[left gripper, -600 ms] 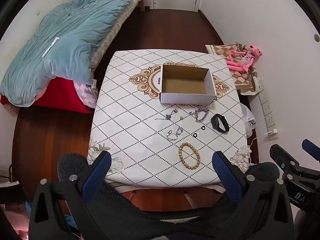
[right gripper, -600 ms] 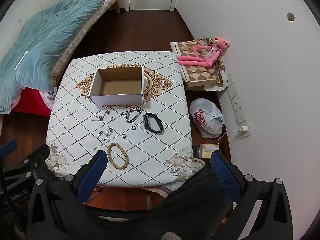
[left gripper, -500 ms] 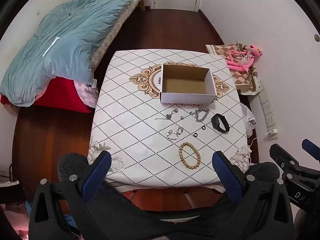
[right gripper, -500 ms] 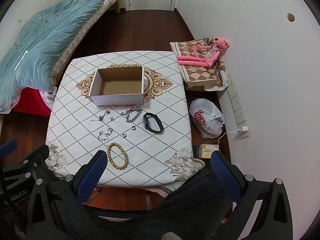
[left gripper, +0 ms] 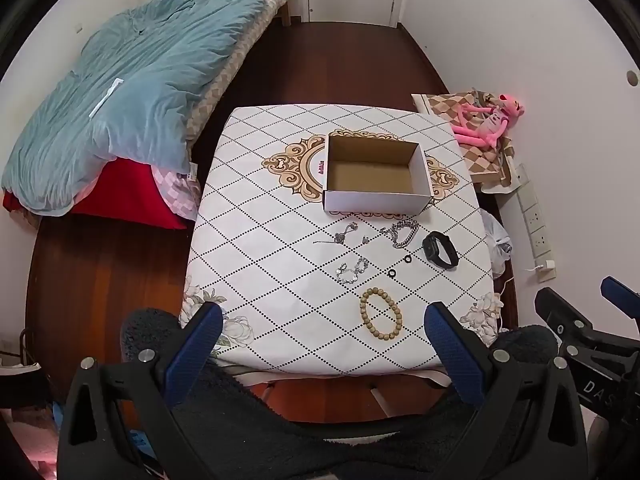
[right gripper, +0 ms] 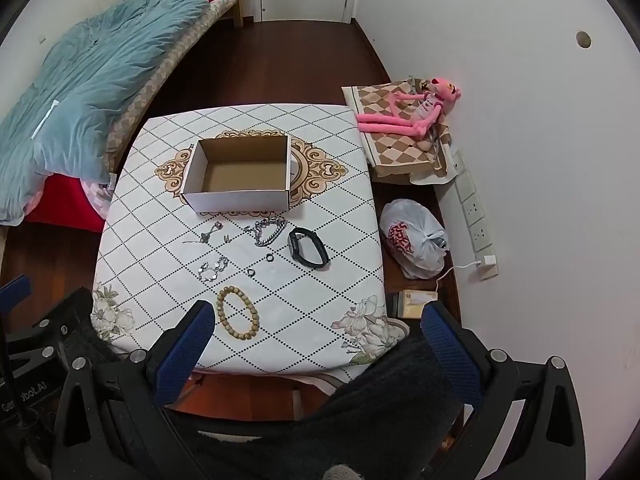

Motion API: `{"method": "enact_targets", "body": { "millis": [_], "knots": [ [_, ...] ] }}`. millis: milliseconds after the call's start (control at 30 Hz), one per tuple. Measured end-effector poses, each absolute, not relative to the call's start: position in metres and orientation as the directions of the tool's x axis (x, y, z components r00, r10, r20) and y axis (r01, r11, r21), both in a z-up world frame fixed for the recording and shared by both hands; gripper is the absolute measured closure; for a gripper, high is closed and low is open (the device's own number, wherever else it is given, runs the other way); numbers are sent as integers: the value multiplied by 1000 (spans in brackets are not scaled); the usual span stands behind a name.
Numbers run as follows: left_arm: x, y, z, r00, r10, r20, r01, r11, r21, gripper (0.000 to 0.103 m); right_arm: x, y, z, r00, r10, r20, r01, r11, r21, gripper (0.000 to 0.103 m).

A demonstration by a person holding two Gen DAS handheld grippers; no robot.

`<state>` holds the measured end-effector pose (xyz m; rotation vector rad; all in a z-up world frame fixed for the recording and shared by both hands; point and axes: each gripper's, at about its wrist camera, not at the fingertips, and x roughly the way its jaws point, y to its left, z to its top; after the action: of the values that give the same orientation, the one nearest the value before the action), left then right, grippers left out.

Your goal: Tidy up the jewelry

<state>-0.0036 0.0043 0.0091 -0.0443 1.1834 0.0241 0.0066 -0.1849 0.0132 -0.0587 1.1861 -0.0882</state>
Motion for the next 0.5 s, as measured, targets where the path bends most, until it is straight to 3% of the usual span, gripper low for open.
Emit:
{"method": "enact_targets", "body": {
  "millis": [500],
  "knots": [
    [-2,3,15,380,-7,-925,-43,999,-25,0,7,-183,15,375,-103,-921,32,995,-98,0]
  ]
}}
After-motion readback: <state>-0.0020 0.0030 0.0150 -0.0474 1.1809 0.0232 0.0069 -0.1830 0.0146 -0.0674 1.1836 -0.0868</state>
